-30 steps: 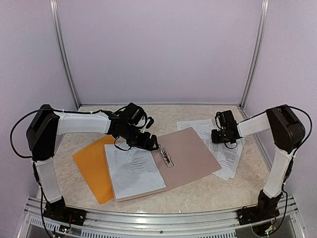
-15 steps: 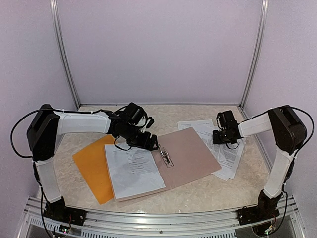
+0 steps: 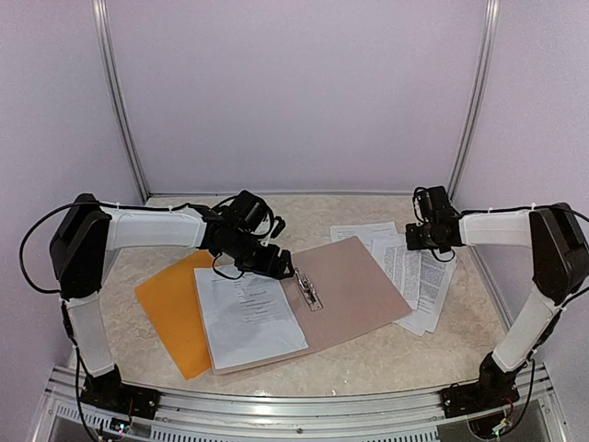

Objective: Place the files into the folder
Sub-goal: Pick up the file from the center of the board, then place the file in the spring clip on the folder.

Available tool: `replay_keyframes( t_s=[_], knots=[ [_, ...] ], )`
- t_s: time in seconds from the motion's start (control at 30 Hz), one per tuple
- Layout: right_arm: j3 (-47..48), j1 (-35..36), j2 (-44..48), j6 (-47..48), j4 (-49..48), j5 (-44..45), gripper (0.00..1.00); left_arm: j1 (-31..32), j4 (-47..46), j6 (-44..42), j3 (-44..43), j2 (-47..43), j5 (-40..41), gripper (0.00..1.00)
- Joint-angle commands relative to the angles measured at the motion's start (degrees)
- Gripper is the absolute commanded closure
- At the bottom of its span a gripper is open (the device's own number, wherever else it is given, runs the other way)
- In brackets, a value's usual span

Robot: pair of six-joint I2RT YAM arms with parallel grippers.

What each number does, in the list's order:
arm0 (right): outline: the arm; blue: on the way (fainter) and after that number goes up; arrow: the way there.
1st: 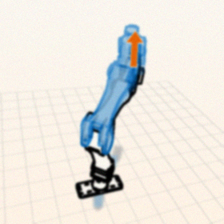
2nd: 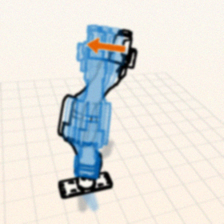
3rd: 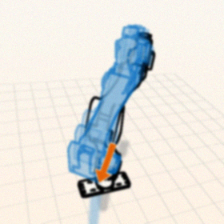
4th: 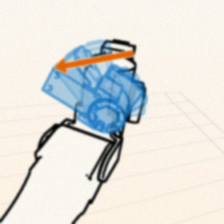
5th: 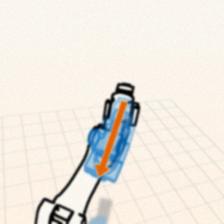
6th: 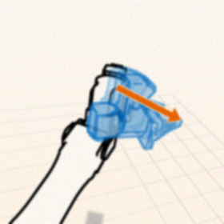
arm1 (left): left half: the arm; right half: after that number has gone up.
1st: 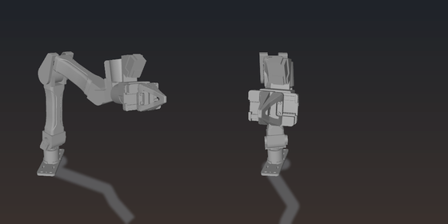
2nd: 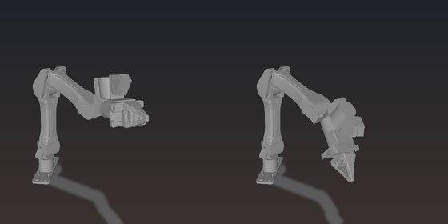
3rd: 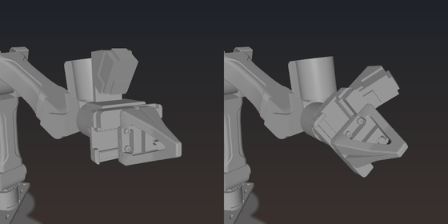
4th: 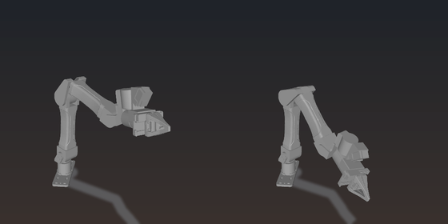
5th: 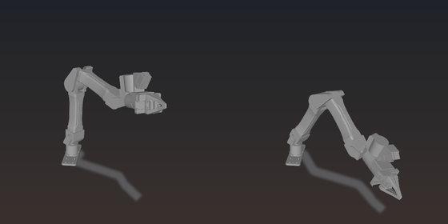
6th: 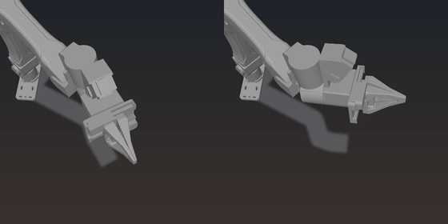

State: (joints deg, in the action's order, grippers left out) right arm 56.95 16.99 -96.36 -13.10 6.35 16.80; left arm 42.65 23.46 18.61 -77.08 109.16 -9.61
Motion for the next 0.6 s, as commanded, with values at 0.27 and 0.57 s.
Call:
replay_keyframes(
  t_s=[0.27, 0.57],
  knots=[
    [5.4, -0.1, 17.0, 6.1, 9.7, 2.1, 1.00, -0.5, 1.6, 1.2, -2.3, 0.3, 3.5, 0.14],
    [9.8, 6.1, 24.6, 4.8, 17.2, -1.7, 1.00, -1.7, 0.8, 4.2, -3.0, -0.4, 5.9, 0.13]
  ],
)
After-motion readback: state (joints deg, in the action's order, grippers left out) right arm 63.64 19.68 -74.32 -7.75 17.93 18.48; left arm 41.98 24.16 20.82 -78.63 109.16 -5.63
